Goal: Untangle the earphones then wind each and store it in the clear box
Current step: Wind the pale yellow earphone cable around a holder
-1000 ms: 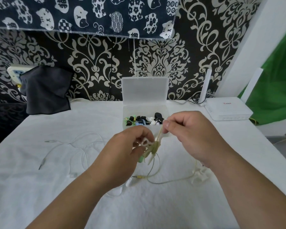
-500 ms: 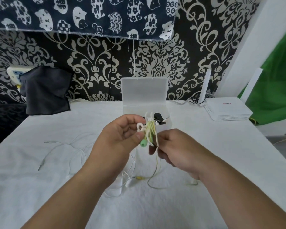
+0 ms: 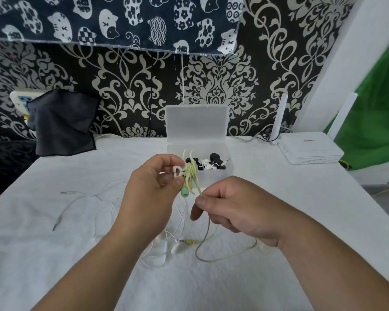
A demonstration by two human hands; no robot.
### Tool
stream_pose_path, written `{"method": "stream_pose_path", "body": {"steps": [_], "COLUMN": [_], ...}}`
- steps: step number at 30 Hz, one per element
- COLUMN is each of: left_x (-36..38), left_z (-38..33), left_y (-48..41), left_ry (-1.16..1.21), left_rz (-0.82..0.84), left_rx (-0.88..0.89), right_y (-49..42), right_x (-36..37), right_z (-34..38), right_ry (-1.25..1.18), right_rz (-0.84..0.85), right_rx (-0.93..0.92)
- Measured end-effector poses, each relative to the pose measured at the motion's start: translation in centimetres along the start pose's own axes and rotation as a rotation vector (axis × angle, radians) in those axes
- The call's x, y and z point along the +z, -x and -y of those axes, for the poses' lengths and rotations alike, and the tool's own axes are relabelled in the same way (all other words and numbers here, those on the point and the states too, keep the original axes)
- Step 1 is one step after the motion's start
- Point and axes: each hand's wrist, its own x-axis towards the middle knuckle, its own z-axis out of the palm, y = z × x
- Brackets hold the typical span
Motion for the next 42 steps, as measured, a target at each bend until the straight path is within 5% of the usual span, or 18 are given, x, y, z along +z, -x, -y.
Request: {"method": "stream_pose_path", "body": {"steps": [8,16,24,31,42], "left_x": [-0.2,-0.2,-0.2,0.1,0.3], "left_z": [0.1,-0.1,0.0,0.2,-0.4], "left_y": [0.3,0.4,0.1,-0.4,-0.2], "left_ry": [-0.529,-0.315,0.202,0.494,0.378], "left_rz": [0.153,0.313,0.396,0.216,0.036], "left_rx": [0.286,0.168,0.058,-0.087,-0.088], "right_y": [0.7,0.2,-0.1,-0.5,-0.3], "right_x": [-1.6,-2.6,-2.5,-0.3,0.3], "right_z": [1.0,0.2,0.0,-0.3,0.5], "right_ry": [0.202,0.385,0.229,0.127,0.163], "right_rz": [-0.234,-0.572,-0.468,-0.163,-0.142], "right_rx": [-0.128,-0.252,-0.133,0.000,0.017]}}
